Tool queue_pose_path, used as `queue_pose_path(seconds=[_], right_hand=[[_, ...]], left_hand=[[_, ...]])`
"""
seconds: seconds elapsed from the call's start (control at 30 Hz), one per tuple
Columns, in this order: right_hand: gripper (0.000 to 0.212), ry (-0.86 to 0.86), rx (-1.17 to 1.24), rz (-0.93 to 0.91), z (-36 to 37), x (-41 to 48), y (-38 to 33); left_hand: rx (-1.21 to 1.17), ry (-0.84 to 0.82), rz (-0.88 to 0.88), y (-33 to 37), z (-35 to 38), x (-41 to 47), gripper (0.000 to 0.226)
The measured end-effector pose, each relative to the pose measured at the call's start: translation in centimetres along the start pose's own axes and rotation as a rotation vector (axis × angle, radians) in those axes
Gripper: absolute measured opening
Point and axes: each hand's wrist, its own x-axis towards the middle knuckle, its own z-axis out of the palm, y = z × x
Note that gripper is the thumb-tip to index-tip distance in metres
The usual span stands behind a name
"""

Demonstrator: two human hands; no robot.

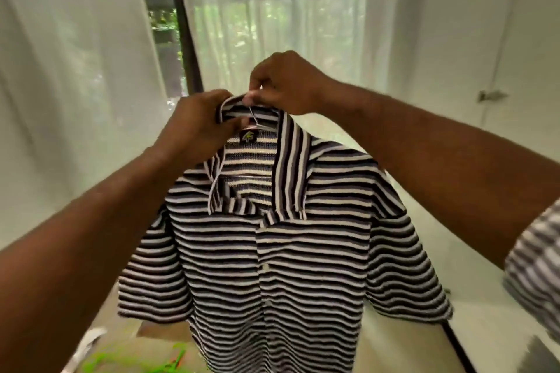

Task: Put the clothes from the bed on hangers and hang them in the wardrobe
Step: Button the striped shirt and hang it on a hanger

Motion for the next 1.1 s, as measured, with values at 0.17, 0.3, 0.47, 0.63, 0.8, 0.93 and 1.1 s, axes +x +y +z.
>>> queue_pose_path(seconds=[0.17,0.3,0.47,0.63,0.8,0.93,1.1], right_hand=[[0.036,0.094,0.154,0.148,-0.2,-2.5,5.9],[0.036,0.118,0.104,0.243,-0.9,-3.3,10.9],[0.031,0.174,0.127,0.400,-2.2,-4.5,16.7],[0.018,0.229,0.078,0.545,-4.2,-6.4,21.3],[0.047,0.148,0.013,0.775,-7.4,-10.9,25.6],[0.026,-0.101,-0.122,0.959,-9.6,-15.5,29.0],[0.019,0.102,-0.223,0.995,-10.0,-19.6,34.7]], left_hand=[[-0.169,-0.066,0.075,2.5,7.9,5.1,0.024],[-0.372,-0.233,0.141,3.9,13.3,10.0,0.021],[-0.707,-0.424,0.297,5.9,17.6,15.5,0.030],[-0.878,-0.506,0.418,9.8,22.4,20.7,0.037],[-0.812,-0.356,0.498,14.5,28.5,24.5,0.033],[-0.824,-0.261,0.468,17.9,32.2,27.6,0.036],[-0.410,0.030,0.736,22.9,36.7,30.7,0.069]])
